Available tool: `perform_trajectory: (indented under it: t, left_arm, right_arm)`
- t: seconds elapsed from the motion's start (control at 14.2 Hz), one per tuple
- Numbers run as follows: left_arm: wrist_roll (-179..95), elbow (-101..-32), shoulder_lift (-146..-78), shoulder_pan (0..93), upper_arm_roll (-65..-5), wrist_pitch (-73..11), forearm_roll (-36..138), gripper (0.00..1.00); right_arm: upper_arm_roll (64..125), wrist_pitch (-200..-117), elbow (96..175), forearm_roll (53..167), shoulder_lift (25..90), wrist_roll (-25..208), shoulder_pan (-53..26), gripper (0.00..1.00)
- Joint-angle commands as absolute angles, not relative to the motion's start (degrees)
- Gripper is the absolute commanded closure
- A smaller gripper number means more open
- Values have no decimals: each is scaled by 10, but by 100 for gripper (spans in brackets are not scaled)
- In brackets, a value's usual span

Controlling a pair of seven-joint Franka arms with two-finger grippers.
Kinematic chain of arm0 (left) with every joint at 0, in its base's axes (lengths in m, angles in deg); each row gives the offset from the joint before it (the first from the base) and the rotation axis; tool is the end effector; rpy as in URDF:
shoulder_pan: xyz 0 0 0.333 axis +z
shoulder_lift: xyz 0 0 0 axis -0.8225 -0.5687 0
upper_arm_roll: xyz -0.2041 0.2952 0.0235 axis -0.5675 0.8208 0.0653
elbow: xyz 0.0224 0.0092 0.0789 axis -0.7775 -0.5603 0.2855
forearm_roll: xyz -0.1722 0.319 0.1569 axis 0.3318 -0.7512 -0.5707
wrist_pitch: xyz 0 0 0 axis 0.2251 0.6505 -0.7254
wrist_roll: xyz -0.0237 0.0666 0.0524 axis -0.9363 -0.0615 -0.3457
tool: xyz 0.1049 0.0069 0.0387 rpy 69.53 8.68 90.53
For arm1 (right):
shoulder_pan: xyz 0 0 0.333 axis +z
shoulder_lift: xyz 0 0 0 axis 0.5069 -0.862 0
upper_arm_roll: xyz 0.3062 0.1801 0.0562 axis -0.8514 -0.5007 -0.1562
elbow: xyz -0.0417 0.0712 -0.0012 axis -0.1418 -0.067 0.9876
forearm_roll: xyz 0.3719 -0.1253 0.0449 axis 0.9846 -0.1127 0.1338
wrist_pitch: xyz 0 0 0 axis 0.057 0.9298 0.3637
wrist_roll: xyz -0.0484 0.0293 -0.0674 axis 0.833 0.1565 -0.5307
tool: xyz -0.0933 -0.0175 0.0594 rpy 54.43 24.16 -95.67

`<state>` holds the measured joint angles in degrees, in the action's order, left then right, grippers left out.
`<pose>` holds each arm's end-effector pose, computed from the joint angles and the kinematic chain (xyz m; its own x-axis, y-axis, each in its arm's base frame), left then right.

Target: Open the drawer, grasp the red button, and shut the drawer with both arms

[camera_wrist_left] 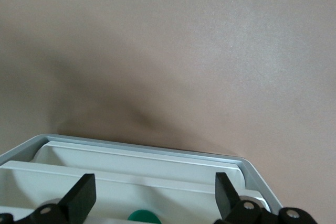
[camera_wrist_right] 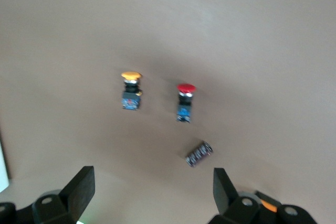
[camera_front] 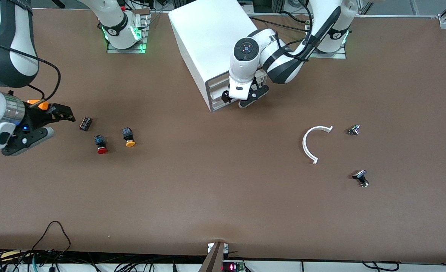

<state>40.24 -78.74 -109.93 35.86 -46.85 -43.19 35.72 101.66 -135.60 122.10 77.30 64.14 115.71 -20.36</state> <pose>0.4258 -0.4629 0.3256 0.7896 0.6006 -0.1261 0.6016 -0.7981 -0.0343 0.6451 -0.0008 0.5294 0.8835 0.4474 -0.1385 0.4395 -0.8942 -0.0853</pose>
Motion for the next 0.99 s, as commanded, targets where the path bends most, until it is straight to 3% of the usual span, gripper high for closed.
perform_trajectory:
  t: [0.0, 0.35, 0.92]
  left_arm:
    - [407, -797, -1074, 369, -467, -404, 355, 0]
    - [289, -761, -1049, 427, -441, -348, 356, 0]
    - [4, -730, -936, 551, -404, -221, 357, 0]
  right_arm:
    - [951, -1332, 1237, 744, 690, 1133, -274, 0]
    - [897, -1290, 1265, 727, 756, 1056, -333, 0]
    - [898, -1274, 1256, 726, 754, 1002, -336, 0]
